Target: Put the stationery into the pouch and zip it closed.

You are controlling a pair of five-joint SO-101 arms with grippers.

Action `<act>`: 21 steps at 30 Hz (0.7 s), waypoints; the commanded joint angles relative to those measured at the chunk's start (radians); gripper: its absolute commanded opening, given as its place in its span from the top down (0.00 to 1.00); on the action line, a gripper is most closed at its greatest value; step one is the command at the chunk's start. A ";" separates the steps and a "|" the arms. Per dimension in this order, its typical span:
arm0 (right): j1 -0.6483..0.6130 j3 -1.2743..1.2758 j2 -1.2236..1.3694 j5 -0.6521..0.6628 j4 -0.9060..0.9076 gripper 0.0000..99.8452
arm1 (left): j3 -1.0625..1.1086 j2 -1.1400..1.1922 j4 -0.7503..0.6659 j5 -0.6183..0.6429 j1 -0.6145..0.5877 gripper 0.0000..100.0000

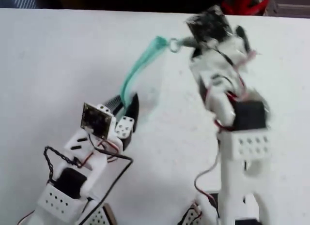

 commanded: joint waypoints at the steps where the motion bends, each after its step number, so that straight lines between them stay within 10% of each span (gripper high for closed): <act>1: 0.116 0.081 -0.079 -0.002 0.005 0.74 | -0.069 -0.002 -0.064 -0.080 -0.042 0.98; 9: 0.311 0.577 -0.088 0.000 -0.366 0.74 | -0.282 0.097 -0.074 -0.184 -0.094 0.98; 21: 0.369 1.019 -0.087 -0.006 -0.802 0.74 | -0.760 0.903 -0.310 -0.193 -0.039 0.98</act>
